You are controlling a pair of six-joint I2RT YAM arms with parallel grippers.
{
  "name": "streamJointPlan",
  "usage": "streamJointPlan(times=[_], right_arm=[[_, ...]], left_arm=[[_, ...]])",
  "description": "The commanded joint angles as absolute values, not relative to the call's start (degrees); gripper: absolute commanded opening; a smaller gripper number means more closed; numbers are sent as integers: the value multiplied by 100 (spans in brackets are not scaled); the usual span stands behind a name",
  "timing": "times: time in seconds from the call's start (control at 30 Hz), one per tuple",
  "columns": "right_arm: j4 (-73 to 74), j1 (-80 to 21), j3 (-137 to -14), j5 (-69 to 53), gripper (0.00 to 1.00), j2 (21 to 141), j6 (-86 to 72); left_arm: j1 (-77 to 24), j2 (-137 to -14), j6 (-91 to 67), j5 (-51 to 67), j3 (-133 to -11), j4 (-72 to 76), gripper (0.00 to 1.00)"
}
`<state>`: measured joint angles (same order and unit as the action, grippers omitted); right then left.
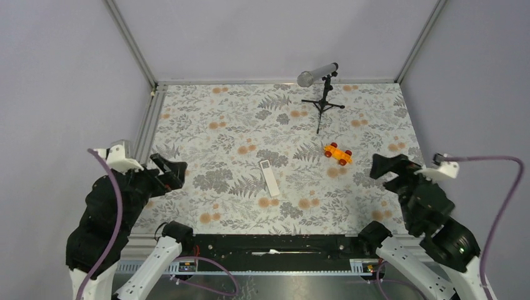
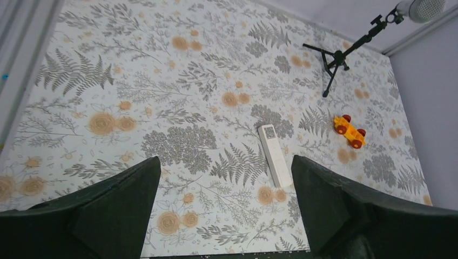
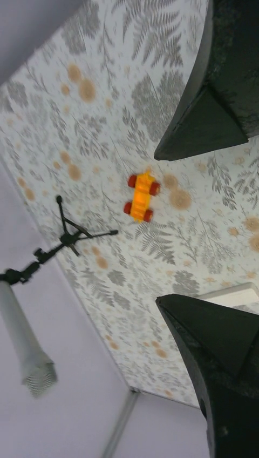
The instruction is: Load the batteries into the remote control
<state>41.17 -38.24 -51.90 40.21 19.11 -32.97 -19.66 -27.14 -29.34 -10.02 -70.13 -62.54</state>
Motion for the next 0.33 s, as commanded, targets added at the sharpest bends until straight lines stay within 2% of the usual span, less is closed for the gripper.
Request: streamJointPlan(times=[0.0, 0.3], right_arm=[[4938, -3834, -5694, 5387, 100, 1492, -2823], [5470, -3832, -6249, 5508, 100, 1240, -2912]], left_arm=[[-1951, -2599, -2694, -1493, -7394, -6446, 99], [-1951, -2399, -2569, -1598, -7553, -6433, 99]])
